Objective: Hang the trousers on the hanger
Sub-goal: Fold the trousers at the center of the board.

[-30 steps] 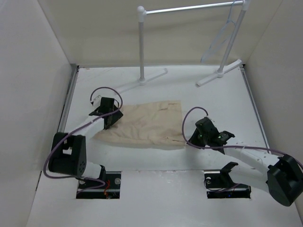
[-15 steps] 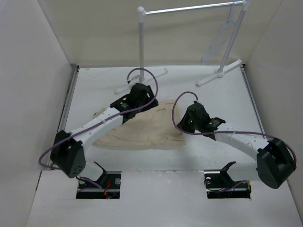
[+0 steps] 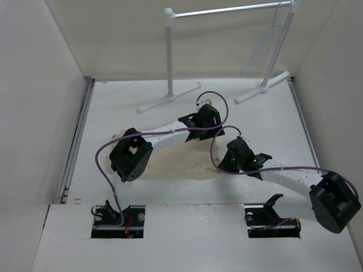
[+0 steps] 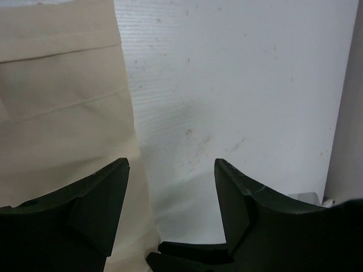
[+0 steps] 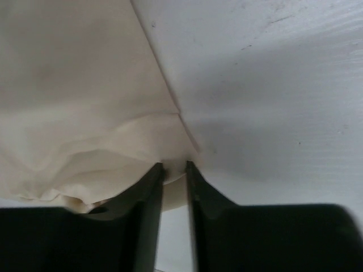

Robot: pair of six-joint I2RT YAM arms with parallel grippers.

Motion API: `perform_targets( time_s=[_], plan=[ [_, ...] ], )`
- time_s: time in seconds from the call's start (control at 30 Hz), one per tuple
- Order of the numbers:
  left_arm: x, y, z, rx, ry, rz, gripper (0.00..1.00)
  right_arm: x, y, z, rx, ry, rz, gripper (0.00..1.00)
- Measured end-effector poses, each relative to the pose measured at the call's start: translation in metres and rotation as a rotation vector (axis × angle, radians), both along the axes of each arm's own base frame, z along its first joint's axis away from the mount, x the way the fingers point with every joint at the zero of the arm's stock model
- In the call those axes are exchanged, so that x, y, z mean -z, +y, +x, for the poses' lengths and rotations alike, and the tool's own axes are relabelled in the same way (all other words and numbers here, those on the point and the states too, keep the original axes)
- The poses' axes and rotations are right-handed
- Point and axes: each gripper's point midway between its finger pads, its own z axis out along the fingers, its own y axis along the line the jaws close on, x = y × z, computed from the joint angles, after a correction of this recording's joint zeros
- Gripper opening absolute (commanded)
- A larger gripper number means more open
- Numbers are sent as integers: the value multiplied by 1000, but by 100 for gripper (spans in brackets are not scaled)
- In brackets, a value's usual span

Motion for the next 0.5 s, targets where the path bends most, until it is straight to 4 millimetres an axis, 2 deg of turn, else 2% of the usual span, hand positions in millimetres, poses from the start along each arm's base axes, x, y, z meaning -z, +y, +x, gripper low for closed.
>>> perform_targets(
  time_s=[0.1, 0.17, 0.33, 0.5],
  plan=[
    [21, 0, 2, -5, 30, 25, 59, 5, -2, -1, 8, 13, -11, 10],
    [35, 5, 7, -21, 49, 45, 59, 8, -3, -2, 16, 22, -15, 5],
    [57, 20, 22, -65, 81, 72, 59, 16, -6, -14, 45, 42, -12, 0],
    [56, 20, 35, -84, 76, 63, 59, 9, -12, -33, 69, 23, 28, 0]
  ],
)
